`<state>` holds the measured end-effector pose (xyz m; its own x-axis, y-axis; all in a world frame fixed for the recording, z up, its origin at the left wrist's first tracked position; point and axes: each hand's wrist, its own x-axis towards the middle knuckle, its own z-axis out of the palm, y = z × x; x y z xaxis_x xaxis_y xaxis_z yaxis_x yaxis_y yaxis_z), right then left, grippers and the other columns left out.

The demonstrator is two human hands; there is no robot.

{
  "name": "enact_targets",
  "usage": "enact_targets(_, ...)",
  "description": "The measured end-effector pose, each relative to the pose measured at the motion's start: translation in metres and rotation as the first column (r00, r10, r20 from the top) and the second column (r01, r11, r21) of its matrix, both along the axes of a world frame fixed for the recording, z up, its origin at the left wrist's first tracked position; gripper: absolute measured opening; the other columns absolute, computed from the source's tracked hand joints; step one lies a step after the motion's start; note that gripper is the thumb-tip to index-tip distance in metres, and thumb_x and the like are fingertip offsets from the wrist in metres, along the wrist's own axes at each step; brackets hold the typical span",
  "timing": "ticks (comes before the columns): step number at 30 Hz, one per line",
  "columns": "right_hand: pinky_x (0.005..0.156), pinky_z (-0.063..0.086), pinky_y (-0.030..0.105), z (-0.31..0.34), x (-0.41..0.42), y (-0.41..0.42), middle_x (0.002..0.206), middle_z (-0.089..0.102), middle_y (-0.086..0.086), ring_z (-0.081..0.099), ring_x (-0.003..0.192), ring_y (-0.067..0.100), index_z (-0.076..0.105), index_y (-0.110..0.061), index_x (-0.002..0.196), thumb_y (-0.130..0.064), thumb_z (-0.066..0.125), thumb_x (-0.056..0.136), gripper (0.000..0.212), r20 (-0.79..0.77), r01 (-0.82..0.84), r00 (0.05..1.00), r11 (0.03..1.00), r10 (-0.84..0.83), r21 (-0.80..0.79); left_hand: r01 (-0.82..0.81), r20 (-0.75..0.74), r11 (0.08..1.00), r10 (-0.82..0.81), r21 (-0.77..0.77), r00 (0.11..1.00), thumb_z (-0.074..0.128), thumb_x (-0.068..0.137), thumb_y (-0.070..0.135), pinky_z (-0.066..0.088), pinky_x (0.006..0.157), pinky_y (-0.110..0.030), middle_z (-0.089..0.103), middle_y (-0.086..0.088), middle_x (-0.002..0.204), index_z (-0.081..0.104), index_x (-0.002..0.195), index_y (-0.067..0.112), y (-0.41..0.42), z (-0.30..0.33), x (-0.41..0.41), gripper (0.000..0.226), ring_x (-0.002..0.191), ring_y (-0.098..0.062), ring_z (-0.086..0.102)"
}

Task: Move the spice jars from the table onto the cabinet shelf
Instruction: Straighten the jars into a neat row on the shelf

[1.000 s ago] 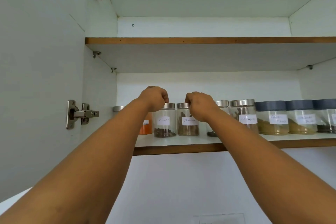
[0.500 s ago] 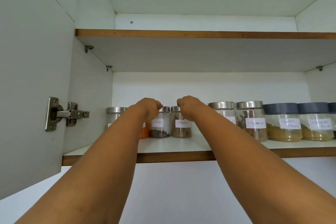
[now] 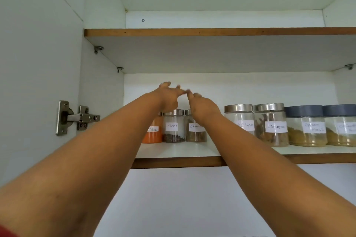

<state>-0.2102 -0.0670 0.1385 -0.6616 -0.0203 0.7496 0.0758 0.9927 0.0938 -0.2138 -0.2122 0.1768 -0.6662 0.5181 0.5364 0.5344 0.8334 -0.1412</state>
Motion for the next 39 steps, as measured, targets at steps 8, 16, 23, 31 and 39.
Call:
enact_targets(8, 0.11, 0.036, 0.038, 0.054, 0.09, 0.061, 0.143, 0.044, 0.016, 0.037, 0.135, 0.032, 0.044, -0.008, 0.143, 0.015, 0.046, 0.082, 0.065, -0.29, -0.096, 0.956, 0.978, 0.039, -0.185, 0.293, -0.111, 0.932, -0.275, 0.213, 0.955, 0.038, 0.091, 0.002, 0.032, 0.112, -0.038, 0.046, -0.009, 0.146, 0.046, 0.141, 0.015, 0.044, 0.02, 0.059, 0.052, 0.138, -0.025, 0.035)
enact_targets(16, 0.094, 0.045, 0.024, 0.031, 0.16, 0.158, 0.124, 0.064, 0.008, 0.06, 0.112, 0.021, 0.07, -0.013, 0.116, 0.016, 0.048, 0.087, 0.046, -0.062, 0.055, 0.995, 0.946, -0.079, -0.319, 0.287, -0.053, 0.957, -0.285, 0.031, 0.957, 0.041, 0.092, 0.0, 0.038, 0.106, -0.034, 0.049, -0.012, 0.14, 0.05, 0.136, 0.007, 0.121, -0.002, 0.11, 0.046, 0.129, -0.028, 0.044)
enact_targets(23, 0.082, 0.051, 0.025, 0.017, 0.166, 0.169, 0.116, 0.066, 0.007, 0.062, 0.101, 0.02, 0.073, -0.012, 0.109, 0.014, 0.052, 0.084, 0.042, 0.072, 0.072, 0.996, 0.964, -0.056, -0.254, 0.204, -0.054, 0.976, -0.209, -0.08, 0.976, 0.04, 0.098, 0.004, 0.036, 0.105, -0.033, 0.052, -0.008, 0.139, 0.052, 0.136, 0.009, 0.134, -0.013, 0.096, 0.041, 0.13, -0.026, 0.043)
enact_targets(31, 0.102, 0.046, 0.033, 0.004, 0.124, 0.16, 0.129, 0.062, 0.007, 0.056, 0.118, 0.023, 0.063, -0.011, 0.127, 0.005, 0.047, 0.092, 0.041, 0.191, 0.163, 0.971, 0.982, -0.142, -0.098, 0.161, 0.018, 0.987, -0.161, -0.026, 0.987, 0.04, 0.098, 0.003, 0.032, 0.109, -0.031, 0.048, -0.006, 0.145, 0.049, 0.14, 0.012, 0.132, -0.015, 0.05, 0.044, 0.134, -0.024, 0.041)
enact_targets(39, 0.105, 0.041, 0.033, -0.003, 0.078, 0.16, 0.137, 0.054, 0.009, 0.049, 0.125, 0.026, 0.056, -0.007, 0.133, 0.003, 0.043, 0.092, 0.044, 0.21, 0.148, 0.969, 0.986, -0.129, -0.08, 0.075, 0.03, 0.997, -0.074, -0.018, 0.997, 0.038, 0.098, 0.003, 0.027, 0.114, -0.034, 0.038, -0.006, 0.152, 0.038, 0.147, 0.013, 0.146, -0.025, 0.008, 0.05, 0.14, -0.025, 0.032)
